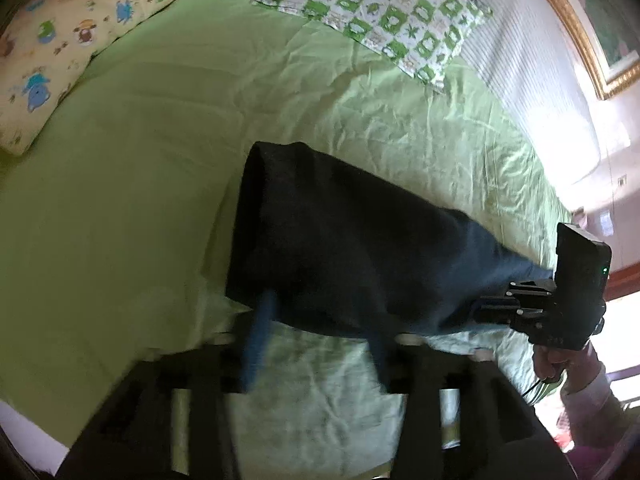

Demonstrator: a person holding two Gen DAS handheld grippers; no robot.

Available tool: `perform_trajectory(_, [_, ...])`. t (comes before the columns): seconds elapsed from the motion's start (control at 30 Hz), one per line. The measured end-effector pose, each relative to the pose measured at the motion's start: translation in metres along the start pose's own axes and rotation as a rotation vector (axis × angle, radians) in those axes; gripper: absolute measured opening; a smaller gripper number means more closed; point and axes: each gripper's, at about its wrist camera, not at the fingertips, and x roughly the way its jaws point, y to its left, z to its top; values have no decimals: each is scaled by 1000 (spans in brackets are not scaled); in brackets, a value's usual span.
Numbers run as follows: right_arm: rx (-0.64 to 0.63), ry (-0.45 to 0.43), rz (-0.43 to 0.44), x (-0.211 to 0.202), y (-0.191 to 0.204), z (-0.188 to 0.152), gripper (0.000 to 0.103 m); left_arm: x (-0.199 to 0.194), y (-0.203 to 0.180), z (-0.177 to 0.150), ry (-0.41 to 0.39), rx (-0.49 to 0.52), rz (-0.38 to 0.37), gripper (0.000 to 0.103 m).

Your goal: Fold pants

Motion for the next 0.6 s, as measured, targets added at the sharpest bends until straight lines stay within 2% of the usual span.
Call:
perform_trajectory(0.13, [55, -78, -39, -27, -20, 5, 14, -3, -8, 0, -24, -64, -8, 61])
perform_trajectory(0.2, [92, -127, -87, -43, -34, 8, 23, 2, -8, 2, -26, -93, 26, 62])
perform_trajectory(0.27, [145, -170, -118, -55, -50, 12, 29, 14, 1, 4, -10, -146, 59, 62])
perform_trajectory(0.37, [228, -214, -152, -67, -74, 25, 29, 31, 21, -1, 17, -255, 67, 62])
perform_trajectory(0.5, [309, -194, -108, -60, -101, 52, 29, 47, 37, -8, 27, -303, 84, 62])
perform_trajectory(0.6, [299, -108, -115, -36, -108, 70, 29, 58, 47, -10, 23, -337, 43, 62])
